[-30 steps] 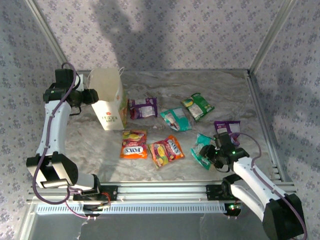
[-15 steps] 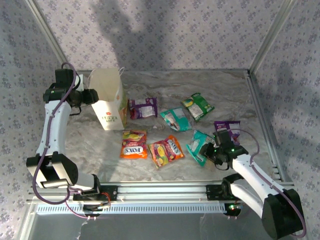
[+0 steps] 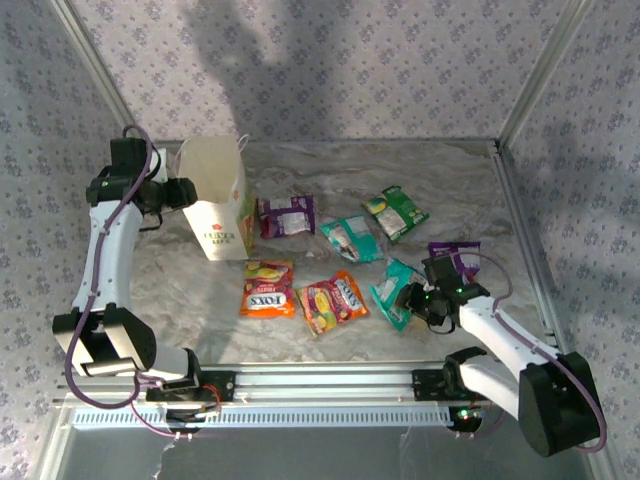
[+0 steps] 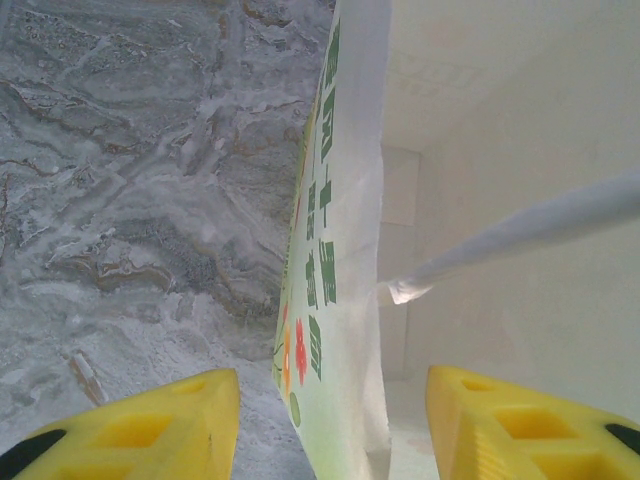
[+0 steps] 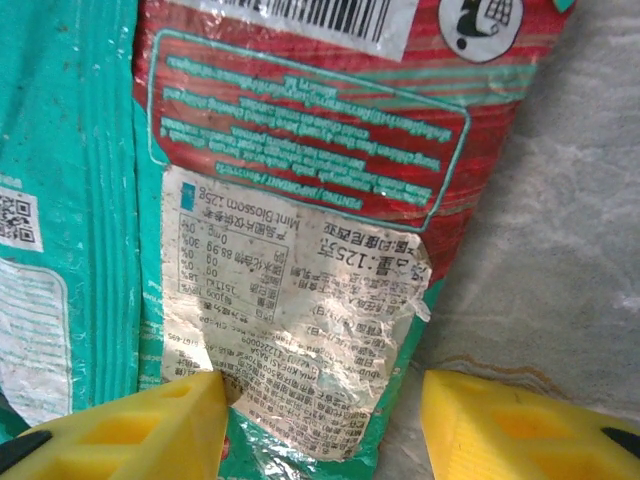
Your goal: Place the snacks into the paper bag
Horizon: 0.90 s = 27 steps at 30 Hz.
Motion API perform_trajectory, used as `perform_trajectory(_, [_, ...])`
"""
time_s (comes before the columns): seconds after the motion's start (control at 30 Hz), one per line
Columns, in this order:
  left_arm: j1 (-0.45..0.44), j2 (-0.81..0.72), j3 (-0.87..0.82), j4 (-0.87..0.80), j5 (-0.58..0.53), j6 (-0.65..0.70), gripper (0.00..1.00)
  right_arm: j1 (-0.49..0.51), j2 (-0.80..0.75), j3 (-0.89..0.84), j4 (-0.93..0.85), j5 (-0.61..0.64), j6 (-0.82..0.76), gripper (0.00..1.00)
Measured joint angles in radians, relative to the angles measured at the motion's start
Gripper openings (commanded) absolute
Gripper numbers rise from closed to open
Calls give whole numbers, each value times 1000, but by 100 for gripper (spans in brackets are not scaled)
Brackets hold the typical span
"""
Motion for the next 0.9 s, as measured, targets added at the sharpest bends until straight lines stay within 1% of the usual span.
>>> perform_trajectory(0.17, [0,0,0,0,0,0,53,-3,53,19,5,-5,0,39])
perform_trajectory(0.23, [0,0,0,0,0,0,53,-2,81,29,45,-12,-4,34])
perform_trajectory(0.37, [0,0,0,0,0,0,52,-2,129,52,90,-26,-12,28])
perform_trajectory(0.63, [0,0,0,0,0,0,53,0,153,89,63,-13,-45,12])
perform_trajectory(0.9, [0,0,0,0,13,0,53,21,195,151,-3,21,-63,1])
